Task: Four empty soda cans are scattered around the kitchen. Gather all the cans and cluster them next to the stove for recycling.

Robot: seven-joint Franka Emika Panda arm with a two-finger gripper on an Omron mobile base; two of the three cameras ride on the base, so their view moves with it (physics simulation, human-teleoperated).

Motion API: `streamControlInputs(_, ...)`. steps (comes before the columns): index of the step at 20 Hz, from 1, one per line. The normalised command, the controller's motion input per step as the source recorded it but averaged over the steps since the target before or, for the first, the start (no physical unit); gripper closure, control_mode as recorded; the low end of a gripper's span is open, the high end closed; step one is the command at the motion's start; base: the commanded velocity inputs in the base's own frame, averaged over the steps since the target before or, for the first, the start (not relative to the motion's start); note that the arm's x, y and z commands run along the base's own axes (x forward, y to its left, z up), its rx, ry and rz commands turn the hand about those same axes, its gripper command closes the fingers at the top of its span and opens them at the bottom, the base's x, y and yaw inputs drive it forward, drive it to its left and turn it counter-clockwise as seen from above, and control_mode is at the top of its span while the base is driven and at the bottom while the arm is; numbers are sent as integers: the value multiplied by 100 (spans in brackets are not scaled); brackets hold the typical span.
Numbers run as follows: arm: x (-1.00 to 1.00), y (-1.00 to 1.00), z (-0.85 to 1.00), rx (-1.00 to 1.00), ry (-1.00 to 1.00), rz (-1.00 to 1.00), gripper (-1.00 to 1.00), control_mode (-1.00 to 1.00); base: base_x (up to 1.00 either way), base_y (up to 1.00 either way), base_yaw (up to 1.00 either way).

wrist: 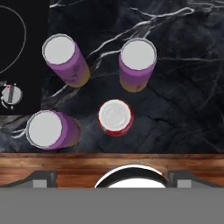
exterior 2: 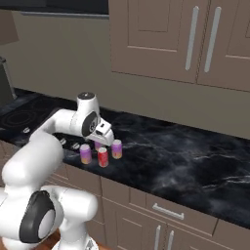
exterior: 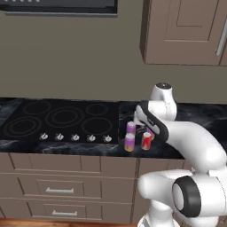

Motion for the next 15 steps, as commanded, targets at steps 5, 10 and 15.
streamControlInputs(5,-60,0,37,0,-8,6,-100,-100,0,0,0)
streamControlInputs(10,-55,0,40,0,-9,6,-100,-100,0,0,0)
streamControlInputs(15,-56,0,41,0,-10,6,-100,-100,0,0,0)
